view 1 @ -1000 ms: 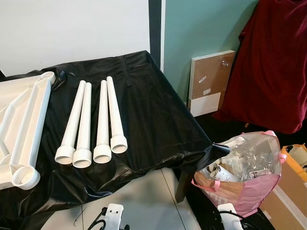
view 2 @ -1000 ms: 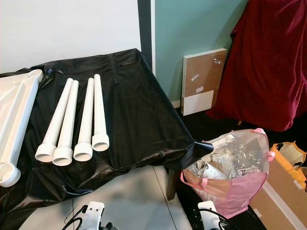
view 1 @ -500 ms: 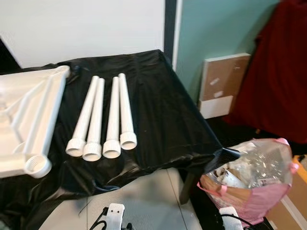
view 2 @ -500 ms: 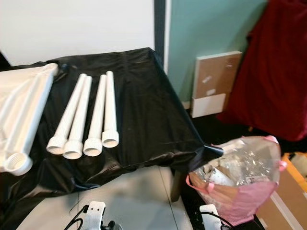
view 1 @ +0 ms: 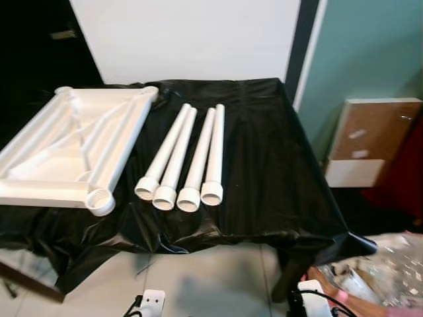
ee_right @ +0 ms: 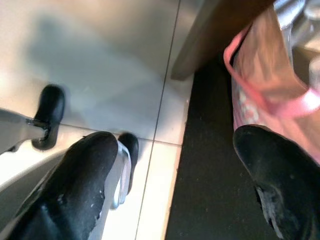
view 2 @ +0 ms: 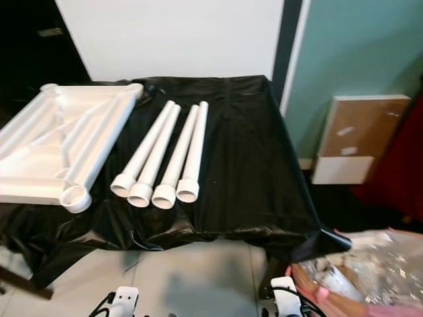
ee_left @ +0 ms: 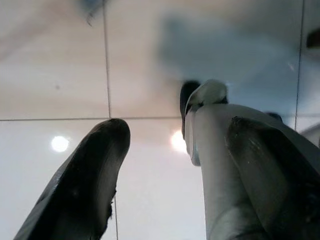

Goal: Building children table

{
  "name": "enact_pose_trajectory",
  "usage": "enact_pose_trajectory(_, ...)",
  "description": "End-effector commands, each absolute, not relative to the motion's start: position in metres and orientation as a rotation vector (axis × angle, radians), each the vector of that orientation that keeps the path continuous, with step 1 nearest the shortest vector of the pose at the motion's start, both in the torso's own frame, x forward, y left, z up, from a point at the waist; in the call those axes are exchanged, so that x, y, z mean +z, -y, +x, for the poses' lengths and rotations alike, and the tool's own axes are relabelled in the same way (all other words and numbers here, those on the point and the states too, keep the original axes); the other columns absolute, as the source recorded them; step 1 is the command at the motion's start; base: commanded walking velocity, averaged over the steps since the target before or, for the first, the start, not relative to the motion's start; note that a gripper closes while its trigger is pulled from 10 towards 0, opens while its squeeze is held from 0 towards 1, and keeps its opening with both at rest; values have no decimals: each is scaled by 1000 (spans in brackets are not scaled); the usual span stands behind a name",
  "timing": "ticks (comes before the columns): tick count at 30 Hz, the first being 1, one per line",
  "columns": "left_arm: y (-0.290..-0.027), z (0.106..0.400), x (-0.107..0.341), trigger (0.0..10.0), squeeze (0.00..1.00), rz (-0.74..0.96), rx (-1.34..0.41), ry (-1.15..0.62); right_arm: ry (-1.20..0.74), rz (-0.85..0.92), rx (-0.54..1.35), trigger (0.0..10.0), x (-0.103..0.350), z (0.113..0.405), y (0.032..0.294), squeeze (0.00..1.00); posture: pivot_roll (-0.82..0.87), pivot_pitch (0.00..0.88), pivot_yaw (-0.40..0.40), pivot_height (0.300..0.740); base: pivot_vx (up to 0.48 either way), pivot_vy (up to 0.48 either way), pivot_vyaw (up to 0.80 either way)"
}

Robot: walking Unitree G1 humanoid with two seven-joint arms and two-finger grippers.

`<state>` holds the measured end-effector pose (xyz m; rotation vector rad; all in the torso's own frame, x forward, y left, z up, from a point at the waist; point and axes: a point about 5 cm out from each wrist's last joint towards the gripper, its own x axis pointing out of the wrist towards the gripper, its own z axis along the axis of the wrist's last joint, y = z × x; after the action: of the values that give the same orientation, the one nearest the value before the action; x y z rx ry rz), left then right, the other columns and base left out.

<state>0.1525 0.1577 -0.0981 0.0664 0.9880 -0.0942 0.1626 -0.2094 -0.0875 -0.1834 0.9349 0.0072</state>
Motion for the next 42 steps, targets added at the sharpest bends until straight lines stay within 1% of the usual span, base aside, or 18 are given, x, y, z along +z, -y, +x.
enact_pose_trajectory(1,-158,146,-101,10000,0,71,-115,-1018,-949,-153,10,10000,-90,159,204,0,-33,0,22,740,0,0,0)
enact_pose_trajectory(10,-166,145,-101,10000,0,17,-56,-1018,-968,-154,12,10000,-92,154,205,0,-27,25,22,740,0,0,0)
enact_pose_trajectory(15,-167,142,-102,10000,0,12,-47,-1038,-977,-149,6,10000,-93,151,205,0,-24,18,24,740,0,100,0)
enact_pose_trajectory(25,-167,138,-104,10000,0,12,-53,-1058,-989,-143,10,10000,-95,146,204,0,-26,0,25,740,0,339,0)
enact_pose_trajectory(42,-168,135,-105,10000,0,28,-74,-1072,-1014,-155,9,10000,-98,137,207,0,-26,0,27,740,0,471,0)
